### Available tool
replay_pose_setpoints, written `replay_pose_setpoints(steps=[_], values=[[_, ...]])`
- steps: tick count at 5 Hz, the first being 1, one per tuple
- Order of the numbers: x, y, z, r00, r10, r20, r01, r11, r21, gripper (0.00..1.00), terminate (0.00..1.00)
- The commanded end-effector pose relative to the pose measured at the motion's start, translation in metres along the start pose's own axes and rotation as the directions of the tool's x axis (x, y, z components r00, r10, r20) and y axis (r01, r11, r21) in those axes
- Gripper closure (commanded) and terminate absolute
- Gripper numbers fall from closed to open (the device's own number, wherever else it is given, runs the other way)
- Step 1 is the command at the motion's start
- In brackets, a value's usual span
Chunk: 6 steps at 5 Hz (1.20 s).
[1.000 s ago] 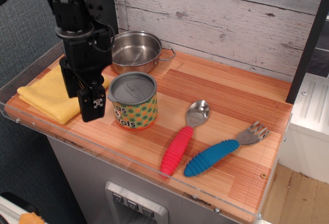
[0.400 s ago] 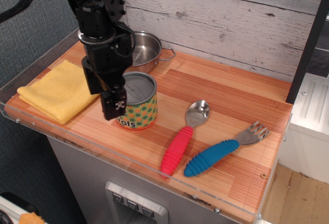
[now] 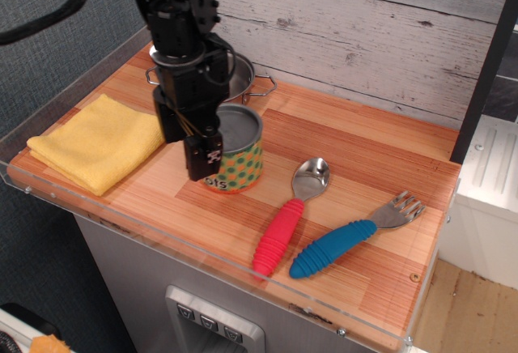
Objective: Move the can to the right of the pot
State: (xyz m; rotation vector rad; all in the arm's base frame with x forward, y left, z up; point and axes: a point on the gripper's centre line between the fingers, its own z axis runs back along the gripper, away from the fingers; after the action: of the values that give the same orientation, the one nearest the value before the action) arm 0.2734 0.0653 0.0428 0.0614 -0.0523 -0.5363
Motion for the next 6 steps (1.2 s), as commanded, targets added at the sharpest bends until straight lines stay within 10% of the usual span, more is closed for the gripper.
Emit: replay_pose_setpoints(steps=[1,6], values=[[0.025,0.019,0.009,0.995,-0.013,0.097,0.008,0.998,0.054,0.0,0.0],[0.088,0.02,0.006,0.981,-0.006,0.195,-0.014,0.995,0.101,0.0,0.0]])
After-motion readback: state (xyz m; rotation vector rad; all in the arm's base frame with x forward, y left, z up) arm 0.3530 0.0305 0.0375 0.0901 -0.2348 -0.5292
